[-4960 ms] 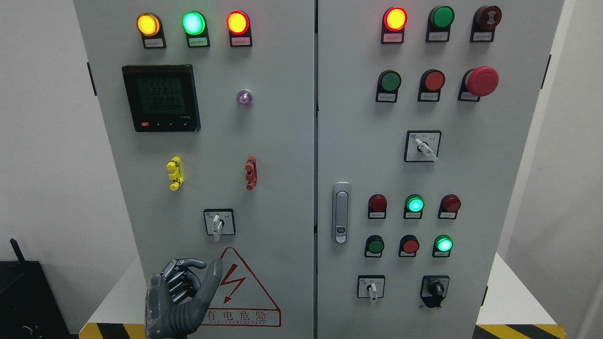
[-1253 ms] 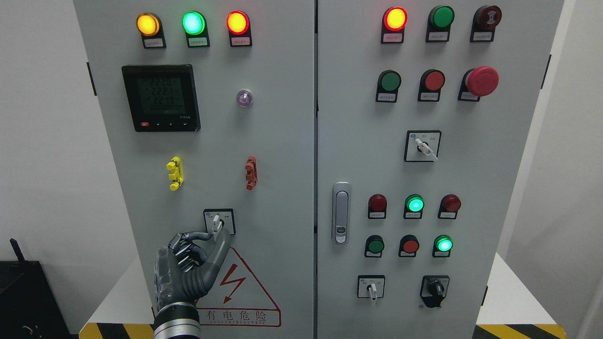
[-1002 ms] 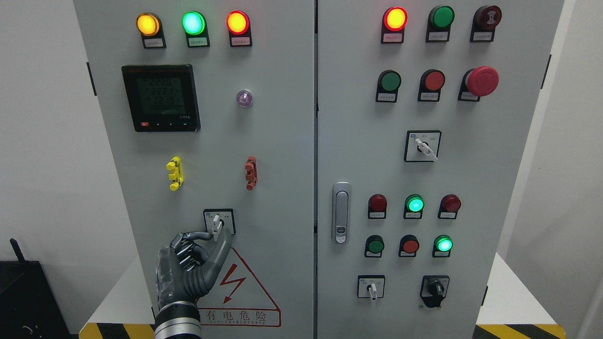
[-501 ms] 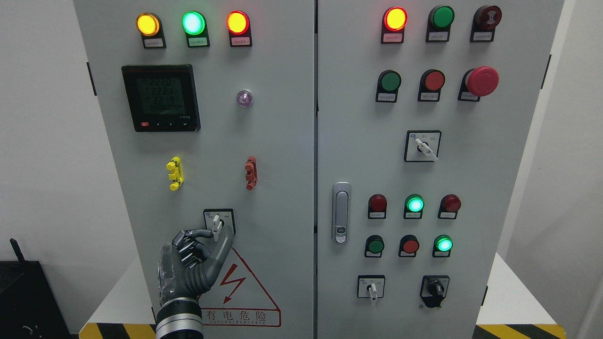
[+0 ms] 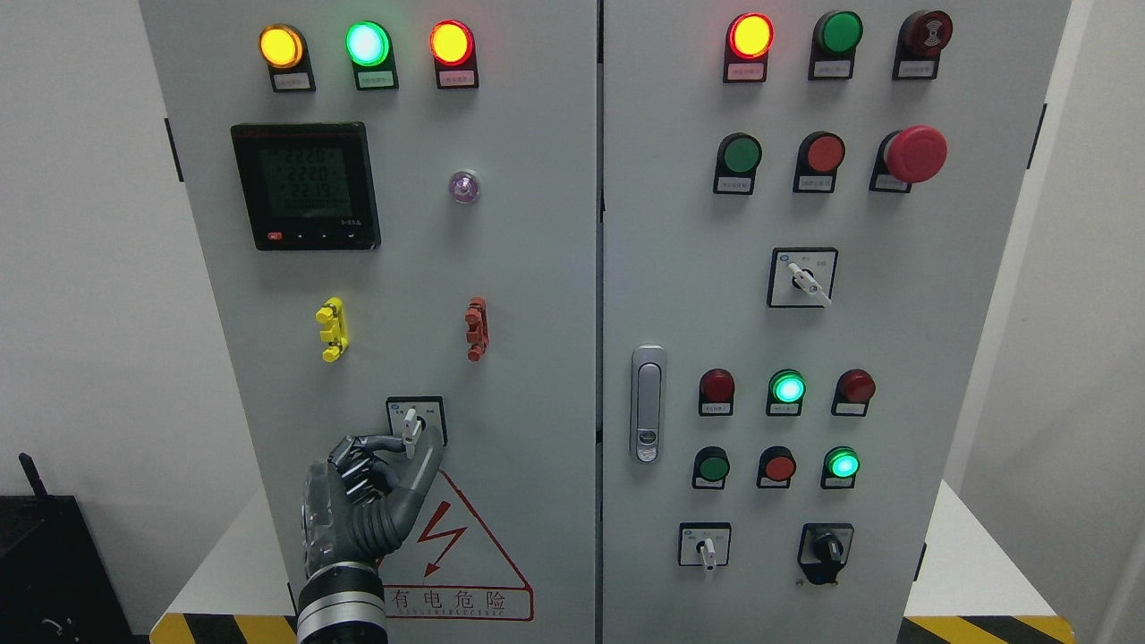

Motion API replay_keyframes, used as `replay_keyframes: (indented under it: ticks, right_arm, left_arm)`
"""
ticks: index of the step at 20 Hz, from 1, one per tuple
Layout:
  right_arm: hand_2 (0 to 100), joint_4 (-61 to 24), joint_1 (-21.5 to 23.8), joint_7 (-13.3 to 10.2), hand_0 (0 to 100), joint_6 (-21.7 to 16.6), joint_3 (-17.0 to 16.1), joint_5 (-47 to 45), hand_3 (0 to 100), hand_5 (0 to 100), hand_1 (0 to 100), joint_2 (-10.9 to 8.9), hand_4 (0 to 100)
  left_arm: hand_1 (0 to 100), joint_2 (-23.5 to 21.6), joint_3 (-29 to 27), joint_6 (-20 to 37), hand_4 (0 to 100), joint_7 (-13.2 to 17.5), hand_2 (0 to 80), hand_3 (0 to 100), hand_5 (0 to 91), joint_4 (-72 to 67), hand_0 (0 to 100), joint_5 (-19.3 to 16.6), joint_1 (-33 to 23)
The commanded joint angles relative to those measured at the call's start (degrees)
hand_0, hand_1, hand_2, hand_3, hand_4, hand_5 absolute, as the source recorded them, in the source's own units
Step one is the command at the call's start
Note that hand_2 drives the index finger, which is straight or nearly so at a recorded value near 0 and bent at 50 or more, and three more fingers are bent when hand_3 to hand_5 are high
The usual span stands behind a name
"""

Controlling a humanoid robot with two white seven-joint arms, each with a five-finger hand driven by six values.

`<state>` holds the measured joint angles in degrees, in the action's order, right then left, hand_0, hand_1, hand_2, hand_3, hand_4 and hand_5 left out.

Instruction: Turn on light switch 1

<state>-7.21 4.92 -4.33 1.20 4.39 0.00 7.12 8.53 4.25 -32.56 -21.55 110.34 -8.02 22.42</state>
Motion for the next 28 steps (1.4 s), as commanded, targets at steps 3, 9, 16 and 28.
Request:
replay_keyframes:
  ticks: [3, 9, 16, 28]
  right_arm:
    - [0, 0.0, 0.0, 0.03, 0, 0.03, 0.0, -1.41, 0, 0, 0, 0.0, 0]
    - [0, 0.0, 0.0, 0.03, 0, 0.03, 0.0, -1.41, 0, 0, 0, 0.0, 0]
    - [0, 0.0, 0.0, 0.03, 0, 0.03, 0.0, -1.41, 0, 0, 0, 0.0, 0]
    - [0, 0.0, 0.0, 0.03, 0, 0.03, 0.0, -1.41, 0, 0, 0, 0.0, 0]
  left_arm:
    - [67, 0.08, -0.21, -0.22, 94, 0.01, 58.1, 96, 89.1, 0.05, 10, -0.06, 0.08]
    - [67, 0.08, -0.21, -0.4, 94, 0.01, 58.8, 96, 89.1, -0.04, 11, -0.15, 0.08]
    - [67, 0.08, -0.21, -0.4, 95, 0.01, 59.0, 97, 89.2, -0.04, 12, -0.5, 0.35]
    - [64, 0.08, -0.47, -1.28, 95, 0.01, 58.8, 97, 89.3, -0.13, 14, -0.59, 0.7]
